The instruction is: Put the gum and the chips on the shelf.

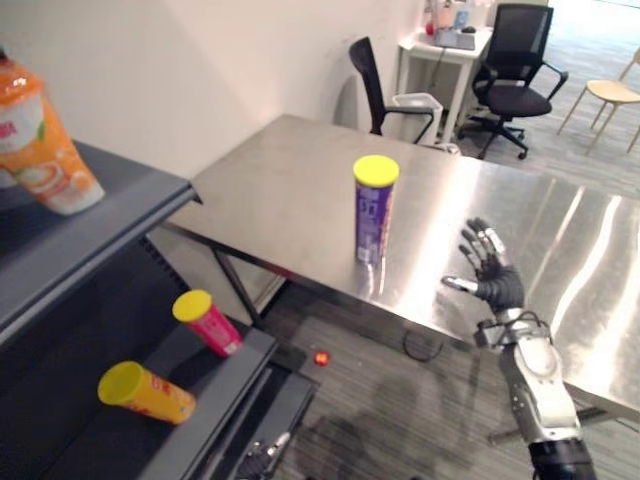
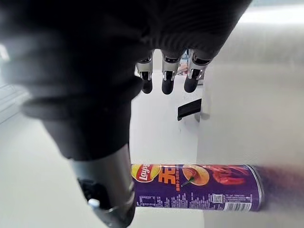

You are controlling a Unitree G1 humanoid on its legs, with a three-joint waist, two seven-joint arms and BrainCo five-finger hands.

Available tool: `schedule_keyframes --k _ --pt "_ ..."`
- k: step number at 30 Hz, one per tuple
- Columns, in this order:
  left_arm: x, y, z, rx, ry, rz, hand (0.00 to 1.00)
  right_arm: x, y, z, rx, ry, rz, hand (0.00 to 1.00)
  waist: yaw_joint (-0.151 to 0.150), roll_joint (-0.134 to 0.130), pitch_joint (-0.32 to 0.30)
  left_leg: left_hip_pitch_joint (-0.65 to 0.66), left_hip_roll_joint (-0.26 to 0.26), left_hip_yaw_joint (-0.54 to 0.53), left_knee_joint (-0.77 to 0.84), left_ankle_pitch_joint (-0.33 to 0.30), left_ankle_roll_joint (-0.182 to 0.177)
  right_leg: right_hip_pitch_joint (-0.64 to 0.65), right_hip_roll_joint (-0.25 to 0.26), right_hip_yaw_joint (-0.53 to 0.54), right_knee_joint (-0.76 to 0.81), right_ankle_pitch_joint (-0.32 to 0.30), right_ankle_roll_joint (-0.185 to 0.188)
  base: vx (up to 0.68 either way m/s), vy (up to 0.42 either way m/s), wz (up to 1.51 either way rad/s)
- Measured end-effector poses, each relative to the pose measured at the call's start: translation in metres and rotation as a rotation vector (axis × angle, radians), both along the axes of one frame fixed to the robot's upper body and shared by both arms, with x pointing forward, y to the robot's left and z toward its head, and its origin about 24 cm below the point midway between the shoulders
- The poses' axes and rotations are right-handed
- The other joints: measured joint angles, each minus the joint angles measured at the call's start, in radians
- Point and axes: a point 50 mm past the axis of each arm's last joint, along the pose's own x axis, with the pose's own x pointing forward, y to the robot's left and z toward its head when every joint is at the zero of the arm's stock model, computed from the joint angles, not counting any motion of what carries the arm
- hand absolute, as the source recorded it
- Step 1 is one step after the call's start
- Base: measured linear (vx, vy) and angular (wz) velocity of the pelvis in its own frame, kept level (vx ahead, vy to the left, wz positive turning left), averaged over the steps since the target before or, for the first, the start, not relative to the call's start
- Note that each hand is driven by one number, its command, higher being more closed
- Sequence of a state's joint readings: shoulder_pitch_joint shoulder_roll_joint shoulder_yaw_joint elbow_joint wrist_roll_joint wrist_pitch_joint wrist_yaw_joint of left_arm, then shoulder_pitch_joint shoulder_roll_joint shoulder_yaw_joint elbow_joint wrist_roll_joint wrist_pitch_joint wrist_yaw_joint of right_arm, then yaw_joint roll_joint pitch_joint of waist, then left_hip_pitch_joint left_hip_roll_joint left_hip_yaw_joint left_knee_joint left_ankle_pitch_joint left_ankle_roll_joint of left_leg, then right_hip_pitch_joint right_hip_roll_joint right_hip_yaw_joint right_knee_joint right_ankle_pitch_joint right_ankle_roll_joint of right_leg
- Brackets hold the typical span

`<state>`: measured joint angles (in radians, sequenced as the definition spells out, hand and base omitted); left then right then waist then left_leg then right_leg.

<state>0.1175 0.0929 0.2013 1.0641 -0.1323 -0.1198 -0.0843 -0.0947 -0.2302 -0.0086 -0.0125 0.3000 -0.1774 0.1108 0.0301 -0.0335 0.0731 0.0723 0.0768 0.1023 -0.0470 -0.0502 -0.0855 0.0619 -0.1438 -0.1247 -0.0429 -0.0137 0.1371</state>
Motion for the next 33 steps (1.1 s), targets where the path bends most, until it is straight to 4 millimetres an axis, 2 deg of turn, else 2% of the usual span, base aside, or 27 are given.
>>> schedule_keyframes --k 4,10,16,19,33 --pt "0.000 0.002 0.000 0.006 0.003 0.000 0.00 0.016 0.005 0.005 0.022 -0.002 -0.002 0.00 0.002 -0.002 0.001 0.000 -0.002 -0.016 -0.021 0.018 0.001 0.000 0.000 -0.016 0.000 0.000 0.000 -0.02 -0.009 0.13" --pt "-0.004 0.007 0.000 0.015 0.022 0.002 0.00 0.028 0.006 0.009 0.023 0.002 -0.013 0.00 0.011 -0.005 0.002 -0.001 -0.004 -0.034 -0.023 0.023 0.002 0.012 -0.001 -0.034 -0.007 0.000 0.000 -0.02 -0.004 0.09" --pt "-0.021 0.010 -0.002 0.022 0.064 0.006 0.00 0.042 0.008 0.015 0.027 0.004 -0.034 0.00 0.012 -0.005 0.003 -0.001 -0.005 -0.037 -0.040 0.031 0.001 0.009 -0.001 -0.038 -0.012 0.000 0.000 0.00 -0.001 0.01" --pt "-0.025 0.010 -0.003 0.021 0.077 0.009 0.00 0.049 0.010 0.017 0.018 0.012 -0.027 0.00 0.025 -0.005 0.003 -0.001 -0.005 -0.039 -0.044 0.031 0.001 0.010 -0.001 -0.040 -0.017 0.000 0.000 0.00 0.000 0.00" --pt "-0.030 0.010 -0.003 0.016 0.084 0.022 0.00 0.075 0.034 0.037 -0.020 -0.004 0.047 0.00 0.054 -0.011 0.010 -0.017 -0.010 -0.061 -0.045 0.033 0.002 0.012 -0.003 -0.061 -0.025 0.000 0.000 0.00 -0.002 0.05"
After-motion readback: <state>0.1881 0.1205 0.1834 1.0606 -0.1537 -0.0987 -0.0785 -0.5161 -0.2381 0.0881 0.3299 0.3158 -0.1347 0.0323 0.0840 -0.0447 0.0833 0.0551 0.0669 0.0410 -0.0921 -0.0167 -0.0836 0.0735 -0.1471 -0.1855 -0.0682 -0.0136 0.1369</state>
